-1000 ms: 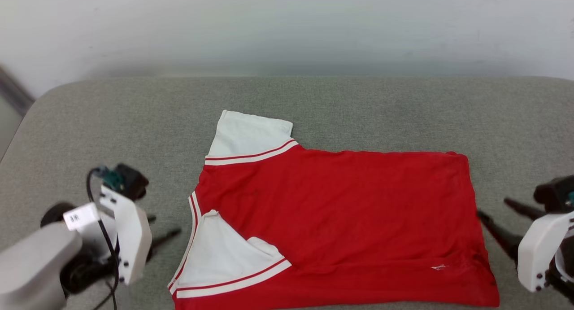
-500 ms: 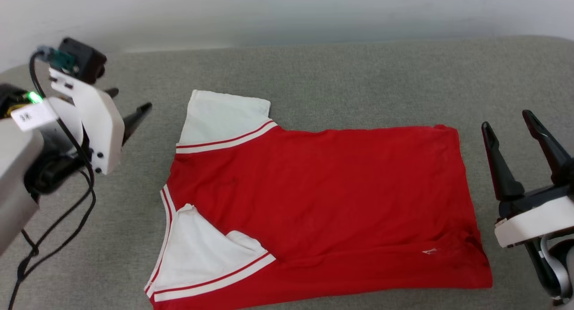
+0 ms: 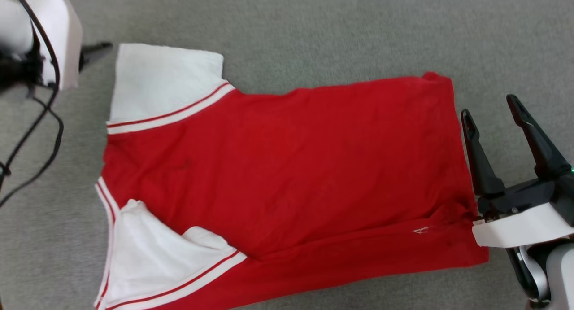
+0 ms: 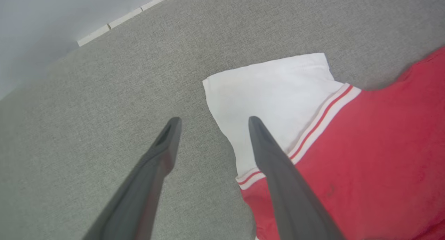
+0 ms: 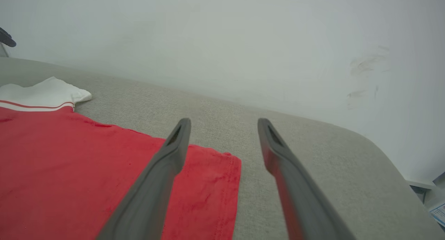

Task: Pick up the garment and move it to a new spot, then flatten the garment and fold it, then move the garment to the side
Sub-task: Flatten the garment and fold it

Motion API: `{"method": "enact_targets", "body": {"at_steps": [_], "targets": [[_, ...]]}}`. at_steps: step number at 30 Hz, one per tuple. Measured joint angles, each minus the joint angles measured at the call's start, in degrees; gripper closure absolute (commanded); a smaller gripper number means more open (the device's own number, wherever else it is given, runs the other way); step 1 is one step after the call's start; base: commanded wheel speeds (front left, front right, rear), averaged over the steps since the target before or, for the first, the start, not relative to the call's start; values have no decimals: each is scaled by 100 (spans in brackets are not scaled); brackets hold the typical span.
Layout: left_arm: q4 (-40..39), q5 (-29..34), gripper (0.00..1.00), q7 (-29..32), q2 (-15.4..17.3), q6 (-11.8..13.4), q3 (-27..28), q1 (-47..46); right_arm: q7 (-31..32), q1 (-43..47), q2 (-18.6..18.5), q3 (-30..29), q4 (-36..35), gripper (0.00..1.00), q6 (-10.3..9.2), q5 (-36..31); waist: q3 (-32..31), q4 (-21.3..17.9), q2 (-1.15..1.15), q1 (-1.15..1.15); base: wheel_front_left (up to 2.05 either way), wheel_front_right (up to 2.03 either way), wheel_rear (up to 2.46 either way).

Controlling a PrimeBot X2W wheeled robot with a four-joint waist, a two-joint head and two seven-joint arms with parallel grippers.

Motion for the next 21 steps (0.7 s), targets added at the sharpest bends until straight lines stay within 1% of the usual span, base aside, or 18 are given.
{"method": "enact_targets", "body": {"at_steps": [6,10,13,14,17,18,19,21], "targets": [[328,10,0,645,-168,76,-47,-558,-14,-299,64,103,-27,0,0,-90,565,-177,0,1,0,0,0],[532,103,0,804,-193,119,-113,-730,-36,-502,65,205,-1,0,0,-102,875,-292,0,0,0,0,0],[710,47,0,869,-212,138,-137,-704,-67,-586,62,227,47,0,0,-133,1043,-371,0,0,0,0,0],[742,43,0,913,-211,136,-149,-697,-84,-598,57,225,71,0,0,-132,1077,-391,0,0,0,0,0],[782,130,0,1033,-208,22,-288,-694,-93,-600,27,202,142,0,0,-132,1090,-404,0,0,0,0,0],[813,45,57,1014,-232,18,-253,-670,-96,-610,11,177,154,0,0,-132,1075,-399,0,0,0,0,0],[848,-11,100,961,-260,11,-223,-626,-97,-627,-1,165,169,0,0,-132,1057,-393,0,0,0,0,0],[888,7,100,950,-299,-42,-269,-604,-109,-712,-26,160,180,0,0,-132,1009,-381,0,0,0,0,0]]}}
